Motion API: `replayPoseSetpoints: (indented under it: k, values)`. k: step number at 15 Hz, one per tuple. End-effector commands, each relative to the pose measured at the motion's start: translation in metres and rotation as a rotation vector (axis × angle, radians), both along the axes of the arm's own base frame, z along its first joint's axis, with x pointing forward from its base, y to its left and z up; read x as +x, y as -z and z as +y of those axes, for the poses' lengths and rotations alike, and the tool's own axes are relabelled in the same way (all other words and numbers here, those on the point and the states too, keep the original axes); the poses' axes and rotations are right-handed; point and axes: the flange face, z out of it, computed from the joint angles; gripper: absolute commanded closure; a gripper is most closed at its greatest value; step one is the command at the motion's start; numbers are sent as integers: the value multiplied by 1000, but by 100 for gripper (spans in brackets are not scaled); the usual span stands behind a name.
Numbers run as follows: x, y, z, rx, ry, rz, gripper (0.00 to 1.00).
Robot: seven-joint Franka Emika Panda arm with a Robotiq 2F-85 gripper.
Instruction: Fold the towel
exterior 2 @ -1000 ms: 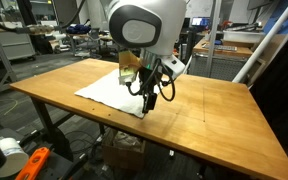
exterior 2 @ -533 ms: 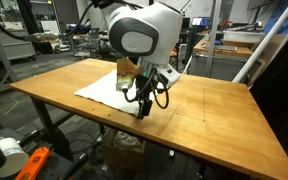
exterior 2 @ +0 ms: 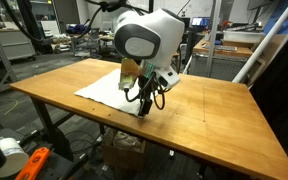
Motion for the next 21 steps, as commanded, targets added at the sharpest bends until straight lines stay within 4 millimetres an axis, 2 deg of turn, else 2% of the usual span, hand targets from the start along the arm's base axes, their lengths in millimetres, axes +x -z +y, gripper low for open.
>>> replayPoseSetpoints:
  k: [1, 4, 5, 6, 9, 15, 16, 17, 21]
  values:
    - [6, 11, -19, -13, 34, 16, 0]
    - [5, 16, -23, -28, 30, 35, 0]
    - [6, 17, -20, -32, 28, 41, 25]
    - [7, 17, -18, -39, 24, 40, 26]
    - [8, 14, -11, -37, 24, 55, 51]
    - [17, 7, -5, -45, 40, 58, 95]
    - [18, 6, -5, -46, 43, 61, 100]
    - [18, 6, -5, -49, 49, 64, 100]
    - [21, -6, -2, -114, 88, 88, 97]
